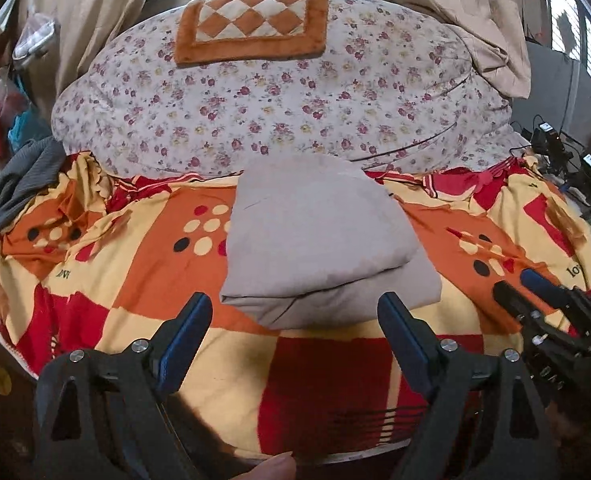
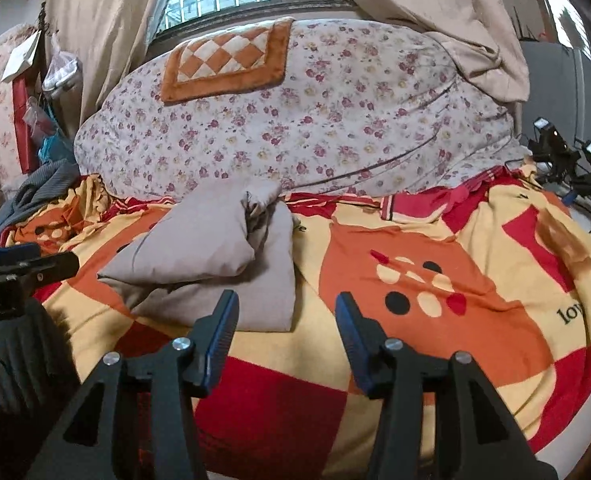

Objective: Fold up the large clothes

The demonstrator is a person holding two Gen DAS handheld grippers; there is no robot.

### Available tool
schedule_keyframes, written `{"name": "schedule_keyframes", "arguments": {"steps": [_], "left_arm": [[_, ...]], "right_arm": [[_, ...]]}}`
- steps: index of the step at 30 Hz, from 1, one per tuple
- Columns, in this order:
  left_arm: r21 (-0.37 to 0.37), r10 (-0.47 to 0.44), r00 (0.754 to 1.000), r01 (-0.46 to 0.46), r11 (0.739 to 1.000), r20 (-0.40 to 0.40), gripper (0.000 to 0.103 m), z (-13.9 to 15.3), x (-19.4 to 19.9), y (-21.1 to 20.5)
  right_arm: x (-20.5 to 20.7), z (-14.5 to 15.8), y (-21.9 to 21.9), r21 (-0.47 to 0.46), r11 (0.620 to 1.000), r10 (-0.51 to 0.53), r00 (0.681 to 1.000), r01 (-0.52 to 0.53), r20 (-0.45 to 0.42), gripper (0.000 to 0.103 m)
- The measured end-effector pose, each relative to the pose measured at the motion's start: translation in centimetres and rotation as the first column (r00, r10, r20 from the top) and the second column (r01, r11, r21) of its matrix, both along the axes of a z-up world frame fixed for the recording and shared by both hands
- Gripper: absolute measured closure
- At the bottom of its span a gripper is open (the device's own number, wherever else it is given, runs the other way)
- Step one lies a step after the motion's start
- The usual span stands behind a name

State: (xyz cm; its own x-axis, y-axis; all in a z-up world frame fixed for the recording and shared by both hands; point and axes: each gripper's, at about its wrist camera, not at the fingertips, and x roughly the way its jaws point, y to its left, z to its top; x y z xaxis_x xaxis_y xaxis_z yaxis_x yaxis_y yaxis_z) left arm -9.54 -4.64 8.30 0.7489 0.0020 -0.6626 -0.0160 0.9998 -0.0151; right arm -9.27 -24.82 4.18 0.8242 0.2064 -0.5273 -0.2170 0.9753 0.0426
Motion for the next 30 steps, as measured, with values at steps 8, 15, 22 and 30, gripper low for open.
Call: {"name": "schedule_keyframes", "arguments": {"steps": [8, 15, 22, 30], "left_arm": [[-0.003, 0.009, 1.0, -0.009, 1.0, -0.004, 0.028, -0.12, -0.03, 0.14], [-0.003, 0.018, 1.0, -0.018, 1.0, -0.012, 0.028, -0.34, 0.08, 0.23], [-0.001, 0.019, 1.0, -0.019, 1.0, -0.012, 0.028, -0.43, 0.07, 0.34], [0.001, 0.018, 1.0, -0.018, 1.0, -0.012, 0.028, -0.51, 0.11, 0.44]], "right_arm": [[-0.28, 0.1, 0.63, -0.022, 1.0, 0.007, 1.0, -0.007, 0.013, 0.051], [-0.31, 0.16, 0.4, -0.01, 1.0, -0.005, 1.0, 0.005, 0.012, 0.051], [-0.33, 0.18, 0.32, -0.007, 1.0, -0.005, 1.0, 0.005, 0.015, 0.051], [-0.28, 0.18, 0.18, -0.005, 1.0, -0.001, 1.0, 0.001, 0.014, 0.051]]}}
